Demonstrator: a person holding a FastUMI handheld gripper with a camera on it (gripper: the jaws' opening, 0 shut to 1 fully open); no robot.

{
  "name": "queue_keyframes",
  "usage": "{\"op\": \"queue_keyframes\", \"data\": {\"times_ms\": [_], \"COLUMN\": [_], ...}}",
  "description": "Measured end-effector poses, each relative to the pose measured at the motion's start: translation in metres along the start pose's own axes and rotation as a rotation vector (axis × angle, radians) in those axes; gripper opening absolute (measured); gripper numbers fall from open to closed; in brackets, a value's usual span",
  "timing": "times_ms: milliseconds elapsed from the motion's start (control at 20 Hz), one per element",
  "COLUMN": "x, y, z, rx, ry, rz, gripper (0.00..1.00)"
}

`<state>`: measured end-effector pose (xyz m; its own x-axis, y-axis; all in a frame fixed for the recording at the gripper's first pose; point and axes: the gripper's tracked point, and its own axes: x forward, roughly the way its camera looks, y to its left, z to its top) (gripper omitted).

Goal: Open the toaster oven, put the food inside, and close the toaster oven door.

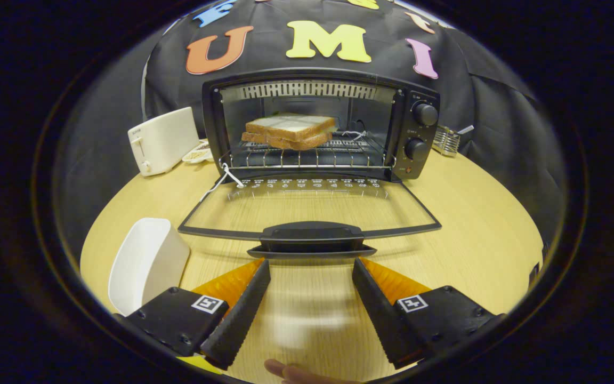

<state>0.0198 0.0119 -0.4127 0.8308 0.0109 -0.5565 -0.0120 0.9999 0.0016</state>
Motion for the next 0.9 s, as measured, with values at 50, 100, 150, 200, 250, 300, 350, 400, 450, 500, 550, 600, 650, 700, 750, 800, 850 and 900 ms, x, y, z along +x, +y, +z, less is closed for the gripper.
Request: {"op": "queue_keyframes", "data": {"times_ms": [50, 100, 150, 200, 250, 300, 350, 400, 450, 500, 550, 600, 650, 700, 750, 800, 850, 900], "x": [0.000, 0.000, -0.001, 0.000, 0.002, 0.001, 0.001, 0.000, -0.001, -0.005, -0.007, -0.012, -0.016, -0.020, -0.025, -0.027, -0.030, -0.030], "y": [0.000, -0.001, -0.001, 0.000, 0.001, 0.002, 0.002, 0.002, 0.002, 0.003, 0.003, 0.003, 0.003, 0.003, 0.002, 0.000, 0.000, 0.001], "z": [0.001, 0.000, 0.001, 0.001, 0.002, 0.004, 0.004, 0.004, 0.006, 0.009, 0.012, 0.017, 0.023, 0.030, 0.035, 0.040, 0.043, 0.048], "rx": [0.001, 0.002, 0.006, 0.007, 0.008, 0.017, 0.020, 0.022, 0.029, 0.036, 0.040, 0.040, 0.033, 0.022, 0.005, -0.022, -0.029, -0.046], "ry": [-0.004, -0.002, -0.006, -0.006, -0.006, -0.013, -0.012, -0.016, -0.031, -0.058, -0.090, -0.144, -0.205, -0.273, -0.330, -0.381, -0.416, -0.455], "rz": [0.000, 0.002, 0.003, 0.004, 0.006, 0.010, 0.012, 0.015, 0.020, 0.025, 0.028, 0.030, 0.027, 0.027, 0.022, 0.011, 0.010, 0.006], "gripper": [1.00, 1.00, 1.00, 1.00, 1.00, 1.00, 1.00, 1.00, 1.00, 1.00, 1.00, 1.00, 1.00, 1.00, 1.00, 1.00, 1.00, 1.00]}}
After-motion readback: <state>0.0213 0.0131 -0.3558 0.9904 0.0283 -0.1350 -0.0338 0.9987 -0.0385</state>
